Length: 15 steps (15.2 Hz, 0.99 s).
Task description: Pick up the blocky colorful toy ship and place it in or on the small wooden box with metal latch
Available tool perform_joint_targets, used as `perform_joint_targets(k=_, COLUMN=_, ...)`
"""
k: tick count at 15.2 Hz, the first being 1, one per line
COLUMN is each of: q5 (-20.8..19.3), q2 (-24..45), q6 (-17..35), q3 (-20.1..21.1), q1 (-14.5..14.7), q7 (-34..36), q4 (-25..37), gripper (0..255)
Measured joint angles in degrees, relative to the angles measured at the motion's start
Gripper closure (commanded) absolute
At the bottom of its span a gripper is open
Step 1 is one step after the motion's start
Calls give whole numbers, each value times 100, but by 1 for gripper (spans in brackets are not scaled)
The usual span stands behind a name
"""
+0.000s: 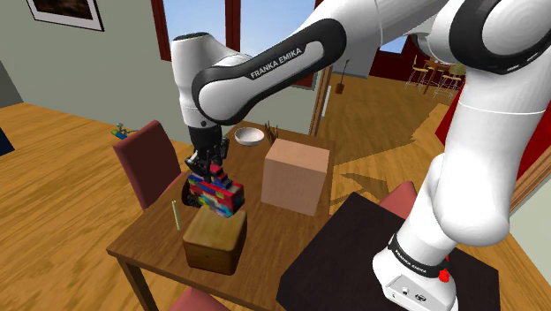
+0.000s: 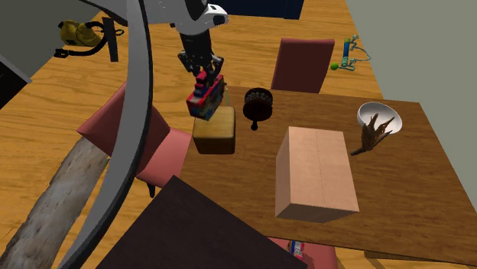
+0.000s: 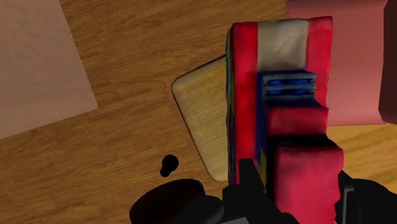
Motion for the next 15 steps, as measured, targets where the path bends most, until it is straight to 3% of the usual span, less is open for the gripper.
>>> perform_joint_targets(k=15, q5=-265, q2=618, q6=1002, q3=-78, q1=61, q7=211, q4=-417, gripper=255)
